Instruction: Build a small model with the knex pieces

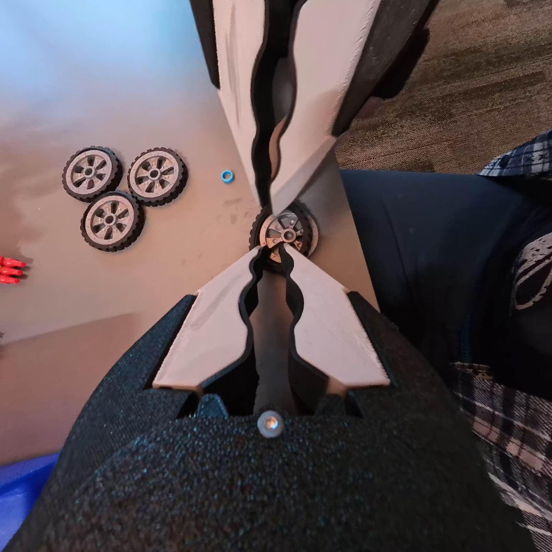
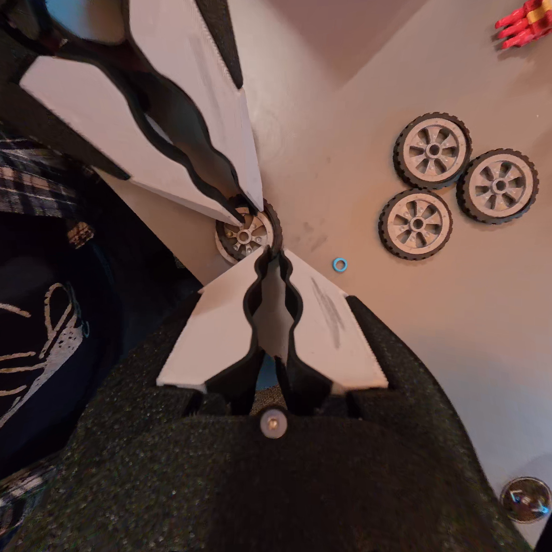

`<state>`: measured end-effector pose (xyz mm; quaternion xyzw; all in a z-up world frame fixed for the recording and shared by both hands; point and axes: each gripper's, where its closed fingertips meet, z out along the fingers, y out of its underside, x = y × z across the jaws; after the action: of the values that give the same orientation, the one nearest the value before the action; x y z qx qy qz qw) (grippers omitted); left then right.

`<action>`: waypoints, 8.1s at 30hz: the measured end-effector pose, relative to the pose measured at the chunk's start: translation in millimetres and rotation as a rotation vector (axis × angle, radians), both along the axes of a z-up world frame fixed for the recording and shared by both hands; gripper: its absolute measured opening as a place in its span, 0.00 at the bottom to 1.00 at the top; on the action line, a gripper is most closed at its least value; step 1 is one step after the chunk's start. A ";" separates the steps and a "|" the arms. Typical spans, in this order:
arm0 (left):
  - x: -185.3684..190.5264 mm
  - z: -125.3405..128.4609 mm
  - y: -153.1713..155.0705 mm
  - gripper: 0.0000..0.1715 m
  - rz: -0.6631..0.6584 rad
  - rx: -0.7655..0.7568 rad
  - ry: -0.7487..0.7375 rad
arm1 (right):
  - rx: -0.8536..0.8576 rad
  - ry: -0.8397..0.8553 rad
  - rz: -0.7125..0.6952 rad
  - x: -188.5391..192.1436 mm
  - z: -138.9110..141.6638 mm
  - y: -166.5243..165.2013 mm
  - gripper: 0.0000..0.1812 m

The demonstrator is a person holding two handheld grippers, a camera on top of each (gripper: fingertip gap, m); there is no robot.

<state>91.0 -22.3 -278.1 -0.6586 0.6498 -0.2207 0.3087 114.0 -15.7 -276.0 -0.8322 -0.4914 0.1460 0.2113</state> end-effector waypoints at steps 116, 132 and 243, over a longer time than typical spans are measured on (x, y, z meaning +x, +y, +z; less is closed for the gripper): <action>7.8 -2.6 5.3 0.03 -0.008 -0.108 -0.016 | 0.215 0.148 0.211 -21.0 2.2 -24.6 0.03; 8.9 -2.3 5.8 0.03 -0.006 -0.094 -0.016 | 0.229 0.158 0.170 -14.6 5.9 -23.4 0.07; 4.6 1.3 -0.4 0.04 -0.067 -0.087 -0.029 | 0.253 0.191 0.167 -20.3 -2.2 -11.3 0.24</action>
<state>95.6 -22.7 -276.8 -0.6460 0.6568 -0.2685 0.2813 93.6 -27.0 -278.2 -0.7377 -0.5511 0.1784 0.3469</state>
